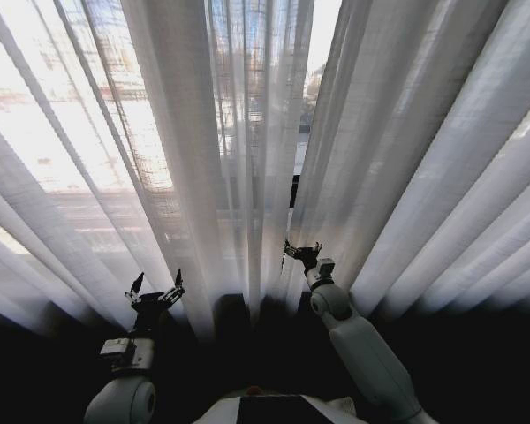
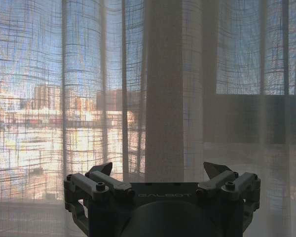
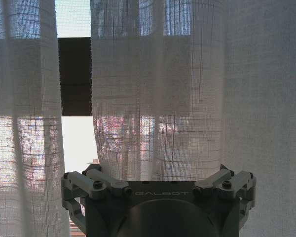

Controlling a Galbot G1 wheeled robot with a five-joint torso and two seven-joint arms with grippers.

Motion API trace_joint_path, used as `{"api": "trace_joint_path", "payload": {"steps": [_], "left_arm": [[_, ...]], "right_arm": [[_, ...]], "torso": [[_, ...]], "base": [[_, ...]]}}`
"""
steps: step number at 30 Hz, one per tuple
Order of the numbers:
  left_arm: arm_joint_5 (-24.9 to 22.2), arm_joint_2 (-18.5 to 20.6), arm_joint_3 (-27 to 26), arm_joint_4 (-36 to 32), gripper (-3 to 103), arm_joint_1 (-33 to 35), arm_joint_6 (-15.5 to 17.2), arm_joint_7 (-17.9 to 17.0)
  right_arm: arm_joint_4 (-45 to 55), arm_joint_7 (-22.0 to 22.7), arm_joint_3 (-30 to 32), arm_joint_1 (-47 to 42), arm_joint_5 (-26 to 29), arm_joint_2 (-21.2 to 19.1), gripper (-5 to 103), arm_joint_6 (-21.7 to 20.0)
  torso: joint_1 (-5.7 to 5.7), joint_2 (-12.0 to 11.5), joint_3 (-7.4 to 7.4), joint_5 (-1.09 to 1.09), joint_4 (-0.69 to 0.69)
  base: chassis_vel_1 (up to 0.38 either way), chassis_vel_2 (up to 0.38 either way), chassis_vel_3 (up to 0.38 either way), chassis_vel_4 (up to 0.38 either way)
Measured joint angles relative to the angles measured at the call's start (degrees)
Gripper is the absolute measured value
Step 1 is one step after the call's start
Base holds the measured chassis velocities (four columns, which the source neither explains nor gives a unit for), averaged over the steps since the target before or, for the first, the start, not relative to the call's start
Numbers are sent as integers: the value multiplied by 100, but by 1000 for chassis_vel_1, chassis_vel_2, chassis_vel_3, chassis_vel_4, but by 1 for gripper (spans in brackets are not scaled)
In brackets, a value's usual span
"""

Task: Open the curtains by pulling them apart, changing their state from closed to fully open.

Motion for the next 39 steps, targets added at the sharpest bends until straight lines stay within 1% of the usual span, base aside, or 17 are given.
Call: {"api": "trace_joint_path", "payload": {"steps": [3, 4, 7, 16, 17, 20, 23, 24, 27, 28, 29, 30, 34, 36, 39], "left_arm": [[59, 28, 56, 5, 100, -135, 152, 10], [59, 28, 56, 5, 100, -135, 152, 10], [87, 46, 127, -44, 100, -286, 337, 13], [104, 82, 138, -163, 100, -388, 497, 24], [103, 83, 138, -164, 100, -406, 508, 26], [103, 84, 151, -164, 100, -429, 521, 31], [110, 87, 184, -164, 100, -434, 530, 42], [110, 87, 184, -164, 100, -434, 530, 42], [148, 88, 212, -207, 100, -400, 531, 51], [156, 84, 216, -223, 100, -382, 531, 51], [159, 80, 217, -241, 100, -359, 531, 52], [159, 80, 217, -241, 100, -359, 531, 52], [169, 85, 210, -254, 100, -298, 520, 55], [174, 80, 210, -254, 100, -295, 519, 55], [195, 49, 218, -272, 100, -252, 511, 57]], "right_arm": [[135, 43, 106, -129, -64, 4, 100, -22], [135, 43, 106, -129, -64, 4, 100, -22], [83, 101, 176, -129, -226, 52, 100, -44], [-132, 380, 315, 171, -356, 64, 100, -188], [-147, 428, 320, 195, -357, 59, 103, -193], [-156, 521, 322, 221, -357, 44, 100, -195], [-124, 579, 362, 204, -350, 23, 86, -196], [-124, 579, 362, 204, -350, 23, 86, -196], [-69, 579, 441, 158, -338, 37, 70, -187], [-23, 577, 461, 129, -329, 45, 70, -186], [27, 572, 474, 102, -324, 51, 64, -186], [27, 572, 474, 102, -324, 51, 64, -186], [241, 490, 537, -27, -310, 76, 43, -198], [268, 454, 556, -53, -309, 71, 43, -199], [383, 301, 634, -180, -299, 12, 27, -204]], "torso": [[0, 0, -1, -1, -1], [0, 0, -1, -1, -1], [0, 0, 0, 0, -1], [0, 0, 0, 0, 1], [0, 0, 0, 0, 1], [0, 0, 0, 0, 0], [0, 0, 0, 1, 0], [0, 0, 0, 1, 0], [0, 0, 0, 0, 0], [0, 0, -1, 0, 0], [0, 0, -1, 0, 0], [0, 0, -1, 0, 0], [0, 0, -1, 0, 0], [0, 0, -1, 0, 0], [0, 0, 0, 0, 0]], "base": [[0, 0, 0, 0], [0, 0, 0, 0], [0, 0, 0, 0], [0, 0, 0, 0], [0, 0, 0, 0], [0, 0, 0, 0], [0, 0, 0, 0], [0, 0, 0, 0], [0, 0, 0, 0], [0, 0, 0, 0], [0, 0, 0, 0], [0, 0, 0, 0], [0, 0, 0, 0], [0, 0, 0, 0], [0, 0, 0, 0]]}}
